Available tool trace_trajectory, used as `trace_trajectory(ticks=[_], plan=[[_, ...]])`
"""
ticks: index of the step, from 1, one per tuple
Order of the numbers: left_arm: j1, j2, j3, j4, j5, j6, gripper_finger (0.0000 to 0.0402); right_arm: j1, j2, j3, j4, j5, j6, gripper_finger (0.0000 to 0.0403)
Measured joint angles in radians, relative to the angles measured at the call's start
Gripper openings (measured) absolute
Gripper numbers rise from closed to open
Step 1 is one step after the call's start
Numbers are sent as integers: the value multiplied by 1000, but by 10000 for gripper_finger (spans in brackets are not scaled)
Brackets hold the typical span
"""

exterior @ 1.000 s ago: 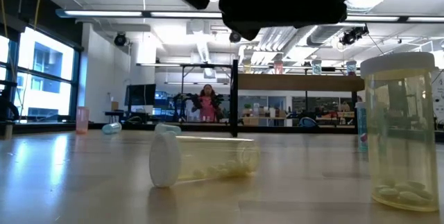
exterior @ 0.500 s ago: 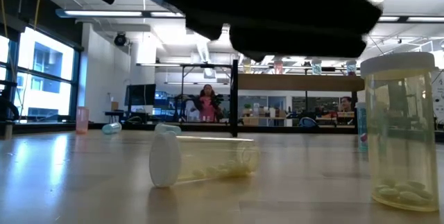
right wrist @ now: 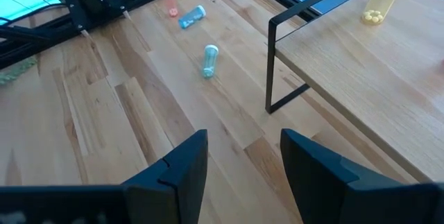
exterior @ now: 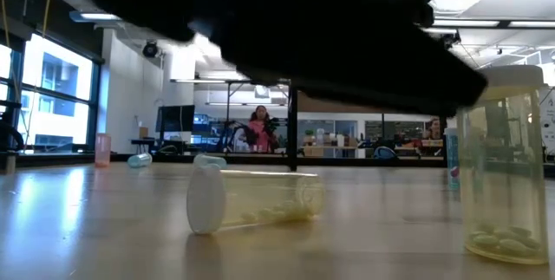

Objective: Pick and place medicine bottles onto shelf by color
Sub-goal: Put the right yellow pill bottle on the shelf aligned with the other yellow pill bottle

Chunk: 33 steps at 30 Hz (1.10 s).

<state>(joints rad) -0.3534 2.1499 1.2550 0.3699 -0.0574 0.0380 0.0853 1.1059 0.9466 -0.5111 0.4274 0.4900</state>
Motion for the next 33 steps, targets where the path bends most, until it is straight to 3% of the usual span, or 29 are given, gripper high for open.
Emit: trace_trajectory(ticks=[33], plan=[[16,20,27,40,20,-7,200,0,0,0,1,0,0,173]])
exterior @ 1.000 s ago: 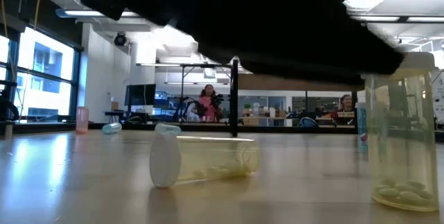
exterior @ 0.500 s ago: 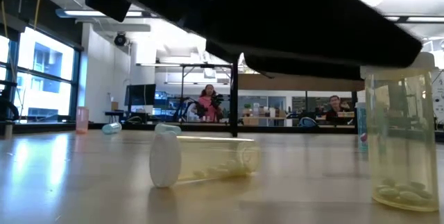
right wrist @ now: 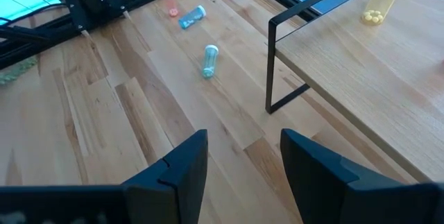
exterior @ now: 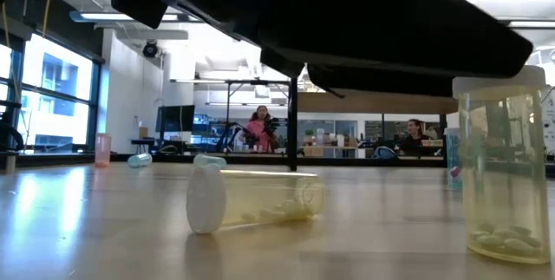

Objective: Pick and place medicine bottles onto shelf by color
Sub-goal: Put the right yellow pill bottle on the shelf aligned with the other yellow pill bottle

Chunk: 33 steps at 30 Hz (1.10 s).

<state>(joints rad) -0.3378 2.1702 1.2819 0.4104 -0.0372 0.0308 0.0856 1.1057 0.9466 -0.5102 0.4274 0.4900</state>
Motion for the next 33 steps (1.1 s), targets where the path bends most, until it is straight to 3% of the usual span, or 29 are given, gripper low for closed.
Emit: trace_trajectory(ticks=[33], plan=[[10,36,-1,58,23,-38,189,0,0,0,-4,0,0,173]])
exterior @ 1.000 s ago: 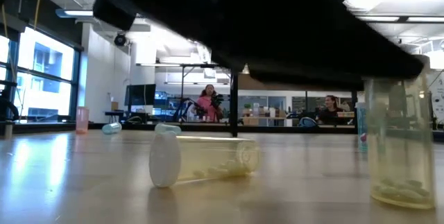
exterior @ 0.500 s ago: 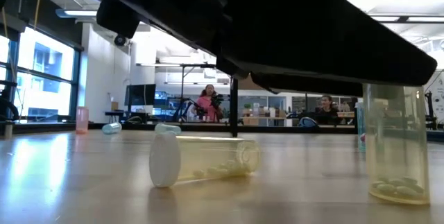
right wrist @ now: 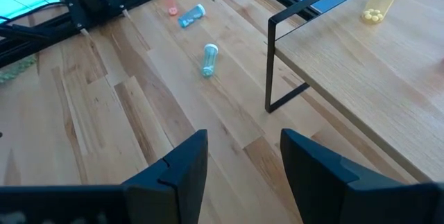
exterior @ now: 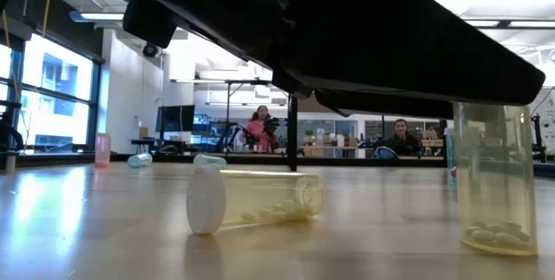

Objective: Pick and place medicine bottles onto shelf by color
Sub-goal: Put the right yellow pill bottle on the shelf aligned with the other yellow pill bottle

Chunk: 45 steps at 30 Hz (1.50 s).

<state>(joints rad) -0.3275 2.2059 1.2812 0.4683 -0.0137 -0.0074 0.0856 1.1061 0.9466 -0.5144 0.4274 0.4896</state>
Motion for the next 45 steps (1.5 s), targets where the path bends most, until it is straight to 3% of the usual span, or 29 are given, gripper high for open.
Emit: trace_trajectory(ticks=[13,22,29,45], plan=[[51,0,0,-7,57,8,110,0,0,0,0,0,0,173],[104,-12,-2,-6,138,-15,116,0,-35,0,9,1,0,173],[189,-43,-1,6,211,0,115,0,-133,0,13,73,-46,173],[398,-309,0,-227,242,142,115,0,-218,0,-30,79,-100,173]])
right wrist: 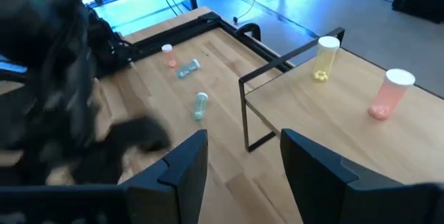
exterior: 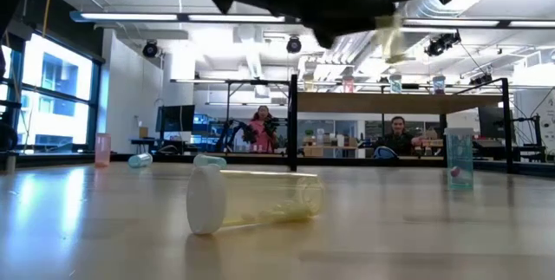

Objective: Pick and place medicine bottles onto shelf by color
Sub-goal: Put the right yellow pill bottle on the shelf aligned with the other yellow pill bottle

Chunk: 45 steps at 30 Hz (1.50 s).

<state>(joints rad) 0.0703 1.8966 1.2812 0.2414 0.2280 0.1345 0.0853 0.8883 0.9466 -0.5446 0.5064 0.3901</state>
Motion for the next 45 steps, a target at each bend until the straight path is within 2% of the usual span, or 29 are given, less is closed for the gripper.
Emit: trace_trajectory(ticks=[12,18,25,29,45], plan=[[250,-187,-2,-118,-3,45,115,0,0,0,20,61,-79,173],[374,-215,2,-111,-11,91,115,0,0,0,19,61,-88,173],[489,-216,79,-189,-30,95,115,0,0,0,19,61,-85,173],[515,-215,113,-247,-30,94,115,0,0,0,19,61,-82,173],[497,-106,114,-238,-26,83,115,0,0,0,18,69,-77,173]])
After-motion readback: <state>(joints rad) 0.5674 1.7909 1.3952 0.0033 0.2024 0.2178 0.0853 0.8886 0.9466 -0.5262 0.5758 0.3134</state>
